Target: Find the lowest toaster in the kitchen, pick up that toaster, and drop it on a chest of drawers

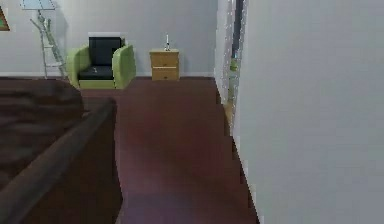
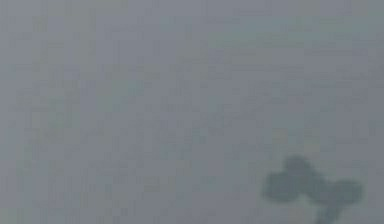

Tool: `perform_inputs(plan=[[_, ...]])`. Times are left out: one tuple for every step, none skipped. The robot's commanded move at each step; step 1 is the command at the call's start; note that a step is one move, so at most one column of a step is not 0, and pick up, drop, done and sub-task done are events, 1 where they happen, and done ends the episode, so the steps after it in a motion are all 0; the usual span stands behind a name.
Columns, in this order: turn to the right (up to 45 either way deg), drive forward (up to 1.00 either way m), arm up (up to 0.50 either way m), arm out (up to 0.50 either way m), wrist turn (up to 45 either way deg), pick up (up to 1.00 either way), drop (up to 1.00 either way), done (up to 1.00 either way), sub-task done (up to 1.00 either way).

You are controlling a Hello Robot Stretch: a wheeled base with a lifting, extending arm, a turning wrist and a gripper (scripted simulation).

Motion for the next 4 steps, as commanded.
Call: perform_inputs(plan=[[0.0,0.05,0.00,0.00,0.0,0.00,0.00,0.00,0.00],[0.0,1.00,0.00,0.00,0.0,0.00,0.00,0.00,0.00],[0.0,1.00,0.00,0.00,0.0,0.00,0.00,0.00,0.00],[0.0,0.35,0.00,0.00,0.0,0.00,0.00,0.00,0.00]])
